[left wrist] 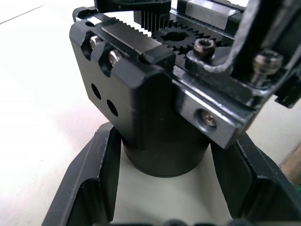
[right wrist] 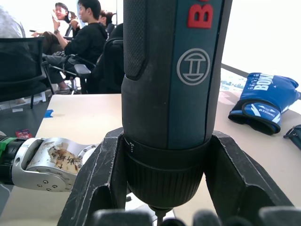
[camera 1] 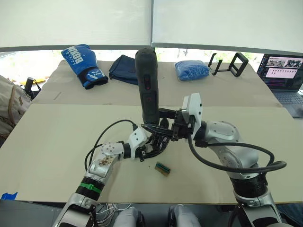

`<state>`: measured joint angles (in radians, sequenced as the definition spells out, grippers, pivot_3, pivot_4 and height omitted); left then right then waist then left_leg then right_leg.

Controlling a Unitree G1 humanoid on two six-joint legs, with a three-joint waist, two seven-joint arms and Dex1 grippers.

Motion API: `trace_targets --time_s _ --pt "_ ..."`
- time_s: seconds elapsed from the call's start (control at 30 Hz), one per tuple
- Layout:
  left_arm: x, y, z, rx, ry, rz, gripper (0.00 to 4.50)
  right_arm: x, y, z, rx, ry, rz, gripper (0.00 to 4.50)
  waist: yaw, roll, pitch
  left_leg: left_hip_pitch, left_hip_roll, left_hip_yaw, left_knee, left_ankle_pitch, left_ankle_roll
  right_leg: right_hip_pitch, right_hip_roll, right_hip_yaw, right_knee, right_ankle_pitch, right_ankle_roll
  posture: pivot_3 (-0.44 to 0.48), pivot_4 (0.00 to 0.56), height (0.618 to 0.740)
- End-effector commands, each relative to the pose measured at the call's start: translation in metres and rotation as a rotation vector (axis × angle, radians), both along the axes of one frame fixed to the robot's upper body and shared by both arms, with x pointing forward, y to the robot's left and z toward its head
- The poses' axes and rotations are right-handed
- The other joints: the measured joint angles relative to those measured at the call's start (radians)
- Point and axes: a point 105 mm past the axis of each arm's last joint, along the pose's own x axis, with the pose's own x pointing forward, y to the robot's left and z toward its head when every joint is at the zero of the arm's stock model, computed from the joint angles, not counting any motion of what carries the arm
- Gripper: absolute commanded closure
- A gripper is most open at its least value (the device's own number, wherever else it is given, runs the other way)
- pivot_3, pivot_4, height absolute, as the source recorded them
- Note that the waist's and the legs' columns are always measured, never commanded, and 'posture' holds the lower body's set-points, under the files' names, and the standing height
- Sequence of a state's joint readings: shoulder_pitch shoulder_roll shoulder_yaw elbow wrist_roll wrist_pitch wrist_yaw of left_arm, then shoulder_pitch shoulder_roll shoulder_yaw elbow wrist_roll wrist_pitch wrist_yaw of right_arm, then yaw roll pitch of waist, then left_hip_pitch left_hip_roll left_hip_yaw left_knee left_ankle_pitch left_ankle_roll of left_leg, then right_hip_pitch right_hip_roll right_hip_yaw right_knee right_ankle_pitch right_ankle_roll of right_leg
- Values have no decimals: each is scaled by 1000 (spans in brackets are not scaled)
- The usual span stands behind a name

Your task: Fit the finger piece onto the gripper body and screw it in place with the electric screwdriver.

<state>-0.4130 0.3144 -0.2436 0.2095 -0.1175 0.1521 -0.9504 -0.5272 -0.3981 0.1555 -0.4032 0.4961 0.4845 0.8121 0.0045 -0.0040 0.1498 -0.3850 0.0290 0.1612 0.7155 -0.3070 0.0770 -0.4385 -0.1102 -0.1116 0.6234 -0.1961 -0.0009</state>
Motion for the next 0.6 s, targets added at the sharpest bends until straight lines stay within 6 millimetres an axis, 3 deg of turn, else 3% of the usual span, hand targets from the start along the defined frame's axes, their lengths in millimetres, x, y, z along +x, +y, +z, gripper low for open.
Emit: trace_targets --time_s 0.03,0.6 --pt "-13 -4 -27 45 104 -27 2222 -2 2 -4 2 13 3 2562 0 0 0 0 0 0 0 0 0 0 0 0 0 0 0 0 150 740" --pt "-13 -4 -26 44 105 -30 2222 8 0 -13 16 17 -52 2562 0 0 -1 1 0 0 0 0 0 0 0 0 0 0 0 0 150 740"
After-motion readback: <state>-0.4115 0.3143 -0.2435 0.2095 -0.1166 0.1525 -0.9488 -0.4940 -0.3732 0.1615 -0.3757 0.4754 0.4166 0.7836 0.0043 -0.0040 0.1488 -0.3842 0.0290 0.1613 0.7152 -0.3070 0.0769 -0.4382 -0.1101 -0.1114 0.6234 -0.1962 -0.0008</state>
